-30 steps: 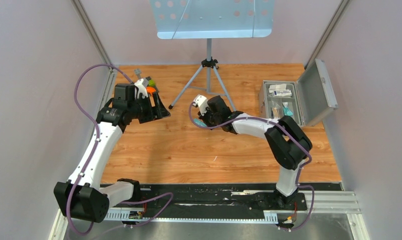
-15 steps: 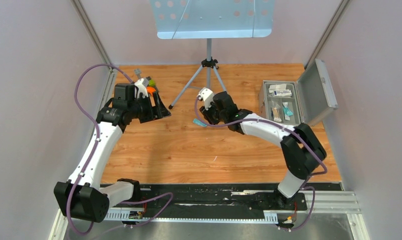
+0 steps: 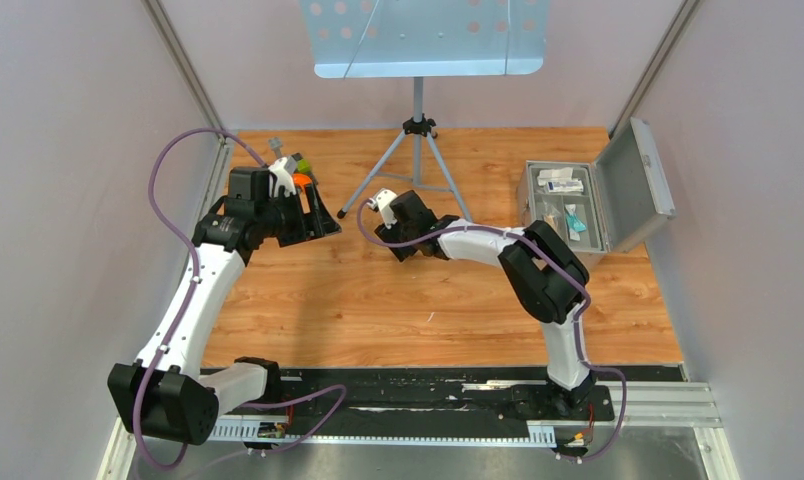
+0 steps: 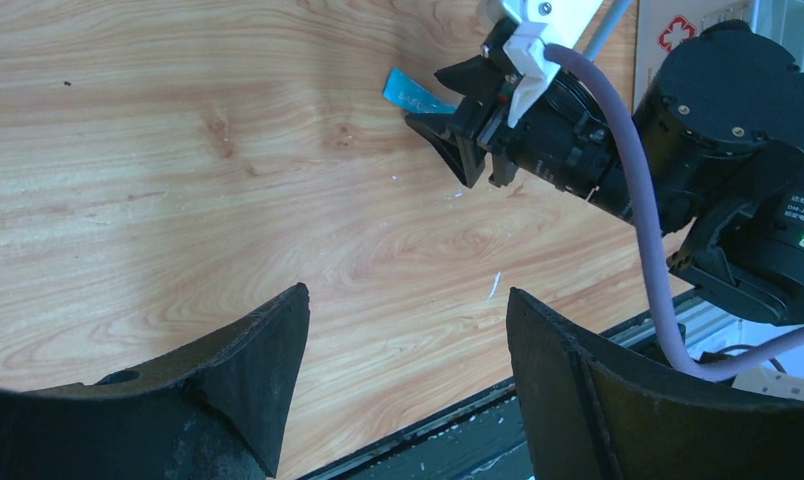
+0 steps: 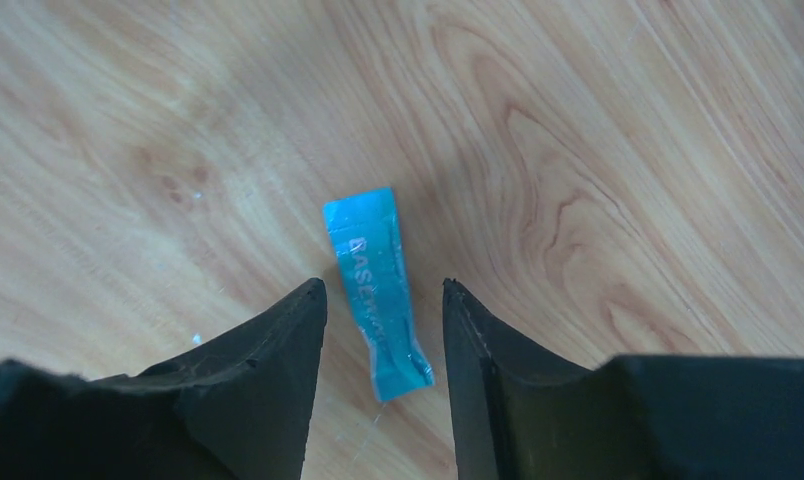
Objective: Organize the medicine kit
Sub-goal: Pick up the medical item at the center of the board, then place the medical item at the medicine box, then close the lid of the medicine box.
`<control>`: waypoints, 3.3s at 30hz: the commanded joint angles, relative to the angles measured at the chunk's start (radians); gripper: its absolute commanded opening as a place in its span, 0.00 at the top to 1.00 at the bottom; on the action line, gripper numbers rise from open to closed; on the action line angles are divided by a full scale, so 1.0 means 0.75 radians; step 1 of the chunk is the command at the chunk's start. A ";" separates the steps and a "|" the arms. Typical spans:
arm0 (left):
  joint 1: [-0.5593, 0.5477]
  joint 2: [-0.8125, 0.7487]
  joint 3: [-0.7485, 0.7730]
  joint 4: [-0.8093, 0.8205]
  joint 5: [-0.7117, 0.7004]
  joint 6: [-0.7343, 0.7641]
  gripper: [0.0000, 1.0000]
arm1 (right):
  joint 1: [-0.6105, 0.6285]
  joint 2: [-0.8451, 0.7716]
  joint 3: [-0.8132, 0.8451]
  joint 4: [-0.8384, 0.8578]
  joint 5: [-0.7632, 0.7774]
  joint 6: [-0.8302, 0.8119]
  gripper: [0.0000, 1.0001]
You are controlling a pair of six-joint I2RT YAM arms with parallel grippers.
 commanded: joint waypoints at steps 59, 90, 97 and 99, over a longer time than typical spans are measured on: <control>0.026 0.010 -0.019 0.148 0.180 -0.058 0.21 | -1.163 -1.035 -0.528 -0.147 0.102 0.043 0.95; -0.012 0.025 -0.029 0.175 0.176 -0.030 0.21 | -1.672 -0.999 0.166 -0.452 -0.245 0.206 0.21; -0.012 0.031 -0.028 0.175 0.172 -0.025 0.21 | -1.756 -0.929 0.074 -0.480 -0.413 0.291 0.18; -0.012 0.034 -0.025 0.174 0.174 -0.025 0.21 | -1.757 -0.928 0.060 -0.480 -0.490 0.301 0.18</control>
